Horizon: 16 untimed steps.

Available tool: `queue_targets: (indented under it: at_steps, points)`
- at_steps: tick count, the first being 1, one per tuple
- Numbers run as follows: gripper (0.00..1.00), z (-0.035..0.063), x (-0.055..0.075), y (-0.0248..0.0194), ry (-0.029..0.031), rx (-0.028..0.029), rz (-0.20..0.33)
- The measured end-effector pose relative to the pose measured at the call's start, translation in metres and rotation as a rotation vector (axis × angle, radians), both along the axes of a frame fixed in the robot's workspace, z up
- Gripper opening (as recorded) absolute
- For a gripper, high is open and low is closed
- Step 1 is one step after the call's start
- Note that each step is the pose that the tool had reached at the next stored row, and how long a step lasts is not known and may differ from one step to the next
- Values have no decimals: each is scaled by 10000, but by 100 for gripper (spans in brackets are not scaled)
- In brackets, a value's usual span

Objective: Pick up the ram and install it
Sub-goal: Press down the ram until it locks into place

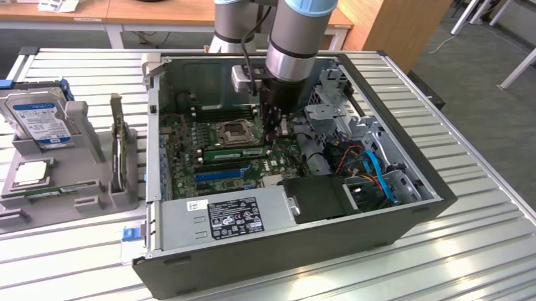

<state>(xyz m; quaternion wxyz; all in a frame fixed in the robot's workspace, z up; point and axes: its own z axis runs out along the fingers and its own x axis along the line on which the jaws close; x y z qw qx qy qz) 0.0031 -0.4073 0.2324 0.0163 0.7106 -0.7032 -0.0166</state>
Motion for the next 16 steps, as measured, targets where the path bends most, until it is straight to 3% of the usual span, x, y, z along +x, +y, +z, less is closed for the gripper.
queue_targets:
  at_steps: [9,16]
  points:
    - [10,100,0,0,1,0,1]
    - [10,102,0,0,0,0,0]
